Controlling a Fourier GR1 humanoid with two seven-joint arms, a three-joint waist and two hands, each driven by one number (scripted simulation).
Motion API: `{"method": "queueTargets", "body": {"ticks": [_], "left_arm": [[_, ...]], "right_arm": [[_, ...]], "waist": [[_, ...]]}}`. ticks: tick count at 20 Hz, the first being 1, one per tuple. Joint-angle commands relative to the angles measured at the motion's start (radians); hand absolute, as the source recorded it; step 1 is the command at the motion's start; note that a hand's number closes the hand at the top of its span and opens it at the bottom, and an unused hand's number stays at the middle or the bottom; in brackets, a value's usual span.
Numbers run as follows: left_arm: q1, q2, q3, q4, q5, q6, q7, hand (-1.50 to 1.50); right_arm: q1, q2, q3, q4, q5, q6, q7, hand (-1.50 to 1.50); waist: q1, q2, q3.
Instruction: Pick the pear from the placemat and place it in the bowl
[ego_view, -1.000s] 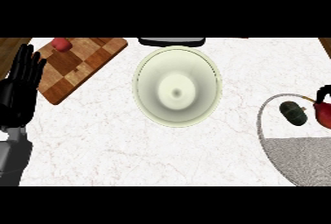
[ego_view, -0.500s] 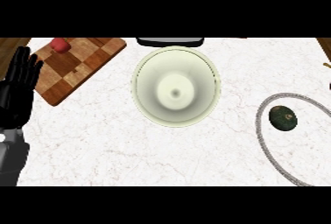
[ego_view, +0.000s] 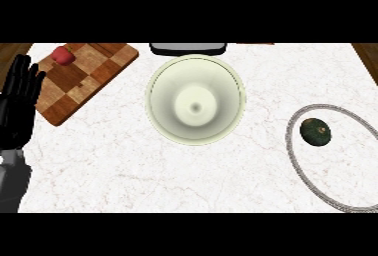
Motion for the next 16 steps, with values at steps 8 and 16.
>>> {"method": "queueTargets", "body": {"ticks": [8,16], "left_arm": [[0.054,-0.034,-0.014,-0.032,-0.035,0.027,-0.006,0.00],[0.021,-0.022,0.015,0.000,-0.013,-0.001,0.007,0.00]], "right_arm": [[-0.140,0.116,-0.077,-0.221,-0.176,0.376,0.203,1.50],[-0.175,0.277,-0.085,-0.452,-0.266,0.444,0.556,1.50]], "waist": [[-0.024,-0.014,-0.002],[-0.024,-0.008,-0.001]]}}
